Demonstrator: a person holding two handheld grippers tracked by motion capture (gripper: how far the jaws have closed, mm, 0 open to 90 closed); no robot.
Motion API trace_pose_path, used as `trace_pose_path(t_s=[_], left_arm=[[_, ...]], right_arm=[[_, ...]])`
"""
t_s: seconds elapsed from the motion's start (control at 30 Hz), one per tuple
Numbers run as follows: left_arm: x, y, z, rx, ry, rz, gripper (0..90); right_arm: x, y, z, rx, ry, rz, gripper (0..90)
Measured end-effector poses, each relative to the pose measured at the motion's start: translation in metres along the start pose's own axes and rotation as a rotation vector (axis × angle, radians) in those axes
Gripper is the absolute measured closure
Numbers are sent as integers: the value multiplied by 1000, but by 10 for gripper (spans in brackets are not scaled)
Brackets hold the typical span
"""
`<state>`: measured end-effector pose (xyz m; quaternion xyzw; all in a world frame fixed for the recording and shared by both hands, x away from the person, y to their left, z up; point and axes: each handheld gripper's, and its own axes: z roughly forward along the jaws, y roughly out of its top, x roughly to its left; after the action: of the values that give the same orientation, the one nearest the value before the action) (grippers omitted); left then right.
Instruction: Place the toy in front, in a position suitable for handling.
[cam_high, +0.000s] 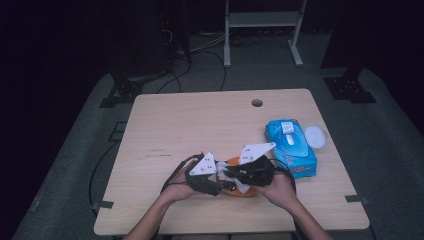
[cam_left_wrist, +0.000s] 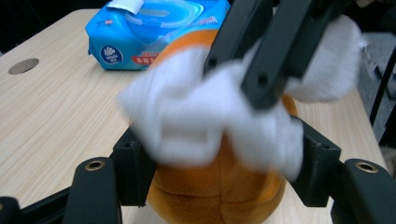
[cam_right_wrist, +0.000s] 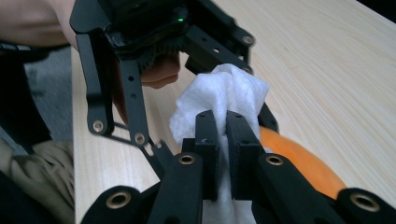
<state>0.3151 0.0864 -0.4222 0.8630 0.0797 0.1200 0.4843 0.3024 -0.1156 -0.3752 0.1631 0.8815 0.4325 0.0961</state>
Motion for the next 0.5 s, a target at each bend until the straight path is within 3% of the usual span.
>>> trace_pose_path(t_s=[0.13,0.27,0.33,0.43,0.5], left_arm=[[5,-8,-3,1,-10,-18,351],[10,-18,-5,-4,-23,-43,351],[11,-20,-5,-2,-28,-54,345],[14,-15,-7,5,-37,-87,242],[15,-10,-9,-46,-38,-120,181]], right_arm=[[-9,-1,-5,-1,-36,20,837],[-29,-21,-27,-23,-79,98,837],[-34,-31,-34,-38,-79,135,837],[-36,-43,-37,-40,-80,169,837],[-33,-45,-34,-45,-80,171,836]])
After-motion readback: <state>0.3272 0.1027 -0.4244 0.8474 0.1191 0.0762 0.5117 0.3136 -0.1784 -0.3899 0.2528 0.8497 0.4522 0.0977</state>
